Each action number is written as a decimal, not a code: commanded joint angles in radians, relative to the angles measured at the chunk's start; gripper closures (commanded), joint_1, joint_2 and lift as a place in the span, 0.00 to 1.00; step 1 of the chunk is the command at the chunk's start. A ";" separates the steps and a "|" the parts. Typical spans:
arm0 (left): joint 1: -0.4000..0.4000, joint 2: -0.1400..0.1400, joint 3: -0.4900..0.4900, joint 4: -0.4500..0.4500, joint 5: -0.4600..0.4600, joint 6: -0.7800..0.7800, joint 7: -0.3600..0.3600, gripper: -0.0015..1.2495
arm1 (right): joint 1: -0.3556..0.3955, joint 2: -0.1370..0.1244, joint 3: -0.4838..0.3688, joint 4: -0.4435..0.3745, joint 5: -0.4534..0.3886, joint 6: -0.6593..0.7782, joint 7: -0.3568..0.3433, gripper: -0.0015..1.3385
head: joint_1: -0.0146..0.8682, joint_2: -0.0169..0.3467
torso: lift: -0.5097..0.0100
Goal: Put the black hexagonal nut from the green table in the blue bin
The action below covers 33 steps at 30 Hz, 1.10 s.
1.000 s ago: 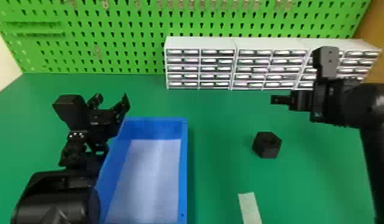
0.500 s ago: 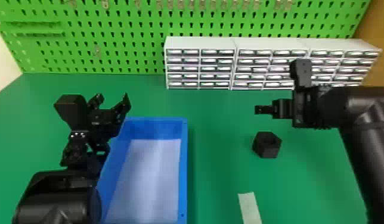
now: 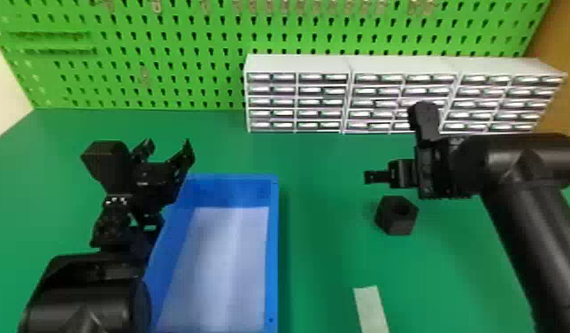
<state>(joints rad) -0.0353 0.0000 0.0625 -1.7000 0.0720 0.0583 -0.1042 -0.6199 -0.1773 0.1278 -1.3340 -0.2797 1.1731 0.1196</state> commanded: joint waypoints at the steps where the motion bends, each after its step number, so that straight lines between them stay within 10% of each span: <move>1: 0.000 -0.003 0.000 0.000 0.000 0.000 0.000 0.41 | -0.001 0.012 0.006 0.035 0.010 0.000 0.000 0.13 | 0.79 0.19 | 0.79; 33: -0.006 -0.003 -0.004 0.006 0.000 -0.012 0.006 0.41 | -0.006 0.013 0.046 0.180 0.027 -0.085 0.049 0.13 | 0.79 0.19 | 0.79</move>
<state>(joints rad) -0.0408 0.0000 0.0584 -1.6949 0.0721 0.0482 -0.0988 -0.6266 -0.1677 0.1708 -1.1649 -0.2559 1.0949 0.1682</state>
